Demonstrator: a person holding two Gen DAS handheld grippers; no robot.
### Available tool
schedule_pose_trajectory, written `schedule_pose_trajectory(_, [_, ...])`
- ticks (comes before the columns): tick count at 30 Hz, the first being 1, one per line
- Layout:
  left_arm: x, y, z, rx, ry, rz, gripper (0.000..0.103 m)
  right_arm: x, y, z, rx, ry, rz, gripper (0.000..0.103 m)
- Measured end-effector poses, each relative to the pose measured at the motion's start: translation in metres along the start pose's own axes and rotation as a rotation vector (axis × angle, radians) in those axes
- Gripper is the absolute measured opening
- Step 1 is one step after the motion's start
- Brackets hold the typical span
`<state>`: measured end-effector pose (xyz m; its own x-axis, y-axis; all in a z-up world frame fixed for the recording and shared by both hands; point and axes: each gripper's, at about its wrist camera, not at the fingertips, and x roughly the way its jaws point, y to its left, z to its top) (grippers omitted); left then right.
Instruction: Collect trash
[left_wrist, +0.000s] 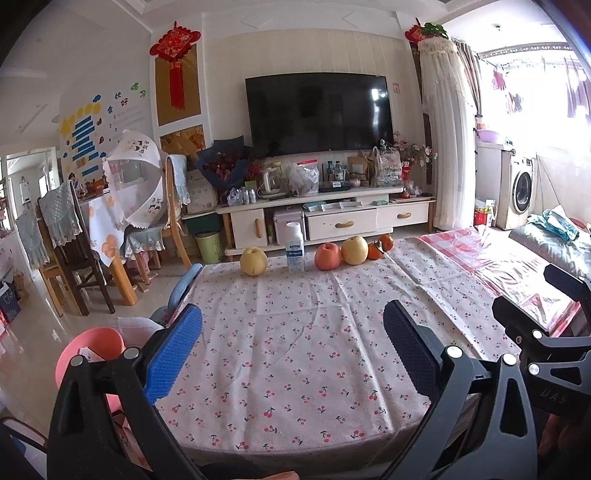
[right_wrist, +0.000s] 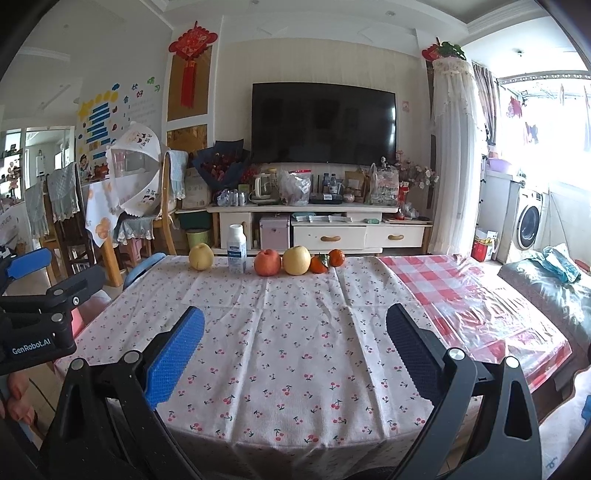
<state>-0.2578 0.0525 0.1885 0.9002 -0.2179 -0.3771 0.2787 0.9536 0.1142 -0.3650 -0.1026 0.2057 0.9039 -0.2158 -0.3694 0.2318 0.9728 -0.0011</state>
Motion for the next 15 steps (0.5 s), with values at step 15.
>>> schedule_pose_trajectory(15, [0.02,-0.001,-0.001,-0.008,-0.001,0.014,0.099,0.023,0.0,-0.007,-0.008,0.006,0.001,0.098])
